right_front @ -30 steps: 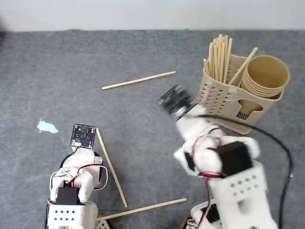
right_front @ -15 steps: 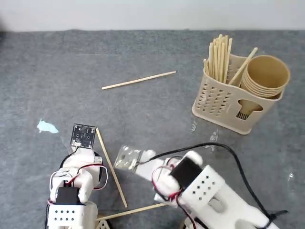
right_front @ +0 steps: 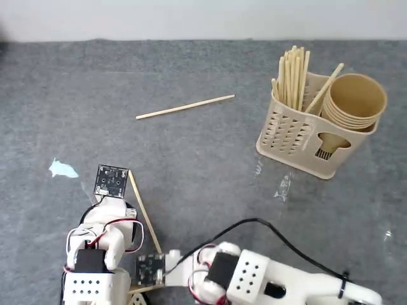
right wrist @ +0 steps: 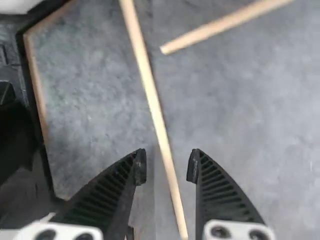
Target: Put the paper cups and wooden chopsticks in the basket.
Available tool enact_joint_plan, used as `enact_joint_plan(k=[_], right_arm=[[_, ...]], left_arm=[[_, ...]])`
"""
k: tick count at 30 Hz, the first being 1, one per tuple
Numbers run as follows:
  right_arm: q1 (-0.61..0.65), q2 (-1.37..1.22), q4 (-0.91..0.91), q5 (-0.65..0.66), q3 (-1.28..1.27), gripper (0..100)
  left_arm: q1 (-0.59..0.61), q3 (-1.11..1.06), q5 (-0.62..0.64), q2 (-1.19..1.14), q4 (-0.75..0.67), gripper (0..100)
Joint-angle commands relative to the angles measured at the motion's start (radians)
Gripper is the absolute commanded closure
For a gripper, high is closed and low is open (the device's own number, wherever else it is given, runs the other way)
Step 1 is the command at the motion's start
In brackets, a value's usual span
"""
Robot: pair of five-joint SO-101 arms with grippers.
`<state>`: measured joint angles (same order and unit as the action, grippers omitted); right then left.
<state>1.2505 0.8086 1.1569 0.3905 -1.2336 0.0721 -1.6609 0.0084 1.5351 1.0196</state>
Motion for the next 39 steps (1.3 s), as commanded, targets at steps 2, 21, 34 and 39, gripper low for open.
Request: enact_joint_plan(k=[2, 21, 34, 39], right_arm=[[0.033, 0.018, -0.084, 0.005, -0.032, 85.4], [0.025, 0.018, -0.101, 0.006, -0.064, 85.6], [0.025, 0.013, -0.096, 0.009, -0.066, 98.9], [-0.065, 0.018, -0.094, 0.021, -0.064, 99.0]], left_arm=[[0.002, 0.007, -0.005, 0.009, -0.015, 99], [0.002, 0.007, -0.005, 0.009, -0.015, 99], [0.002, 0.007, -0.005, 0.009, -0.015, 99], [0.002, 0.007, -0.005, 0.009, -0.015, 99]])
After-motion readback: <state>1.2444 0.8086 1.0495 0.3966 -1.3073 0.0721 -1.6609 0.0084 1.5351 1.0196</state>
